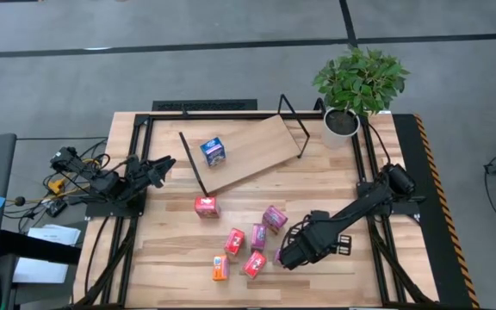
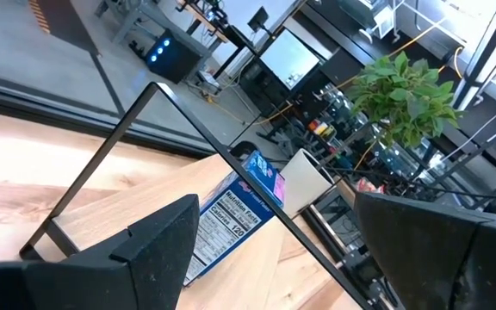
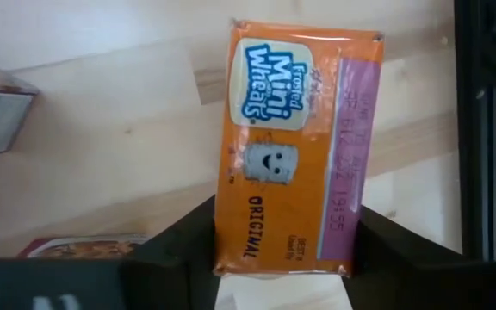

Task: Stack cereal on shelf
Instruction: Put the right orange cereal box on the shelf

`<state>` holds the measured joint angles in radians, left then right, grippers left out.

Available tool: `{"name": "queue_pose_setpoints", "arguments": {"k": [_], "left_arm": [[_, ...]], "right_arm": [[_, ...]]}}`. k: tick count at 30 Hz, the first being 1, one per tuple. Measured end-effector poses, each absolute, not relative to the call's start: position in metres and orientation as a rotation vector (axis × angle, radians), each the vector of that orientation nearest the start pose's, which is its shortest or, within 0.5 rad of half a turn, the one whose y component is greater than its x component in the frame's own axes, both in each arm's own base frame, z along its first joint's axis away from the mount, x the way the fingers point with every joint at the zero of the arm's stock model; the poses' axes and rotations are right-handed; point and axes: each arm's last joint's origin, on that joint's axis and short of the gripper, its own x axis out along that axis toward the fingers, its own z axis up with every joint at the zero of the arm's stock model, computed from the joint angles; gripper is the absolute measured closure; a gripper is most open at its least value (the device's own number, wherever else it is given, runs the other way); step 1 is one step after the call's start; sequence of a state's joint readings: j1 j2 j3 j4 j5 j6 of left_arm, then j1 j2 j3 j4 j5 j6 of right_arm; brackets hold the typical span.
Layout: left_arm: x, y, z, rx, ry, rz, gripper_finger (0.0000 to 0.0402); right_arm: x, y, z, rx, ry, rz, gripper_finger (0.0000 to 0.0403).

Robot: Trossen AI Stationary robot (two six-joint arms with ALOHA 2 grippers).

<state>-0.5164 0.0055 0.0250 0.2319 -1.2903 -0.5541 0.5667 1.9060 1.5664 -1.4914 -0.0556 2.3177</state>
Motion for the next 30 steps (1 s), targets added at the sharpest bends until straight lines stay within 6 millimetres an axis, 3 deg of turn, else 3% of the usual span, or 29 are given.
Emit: {"name": "queue_pose_setpoints", "arguments": {"k": [7, 13, 22, 30], "left_arm": [[0.078, -0.012, 0.188, -0.717, -0.364, 0.713, 0.0101], [0.078, -0.012, 0.187, -0.703, -0.356, 0.714, 0.0101], [0.078, -0.013, 0.187, -0.68, -0.344, 0.698, 0.0101], [0.08, -0.014, 0.188, -0.678, -0.33, 0.617, 0.0101]], "right_arm": [[0.28, 0.17, 0.249, 1.026, 1.219, -1.487, 0.0219], [0.281, 0.141, 0.273, 0.889, 1.212, -1.298, 0.0201], [0.285, 0.055, 0.318, 0.494, 1.274, -0.837, 0.0212], [0.306, -0.024, 0.335, 0.32, 1.165, -0.449, 0.0201]]}}
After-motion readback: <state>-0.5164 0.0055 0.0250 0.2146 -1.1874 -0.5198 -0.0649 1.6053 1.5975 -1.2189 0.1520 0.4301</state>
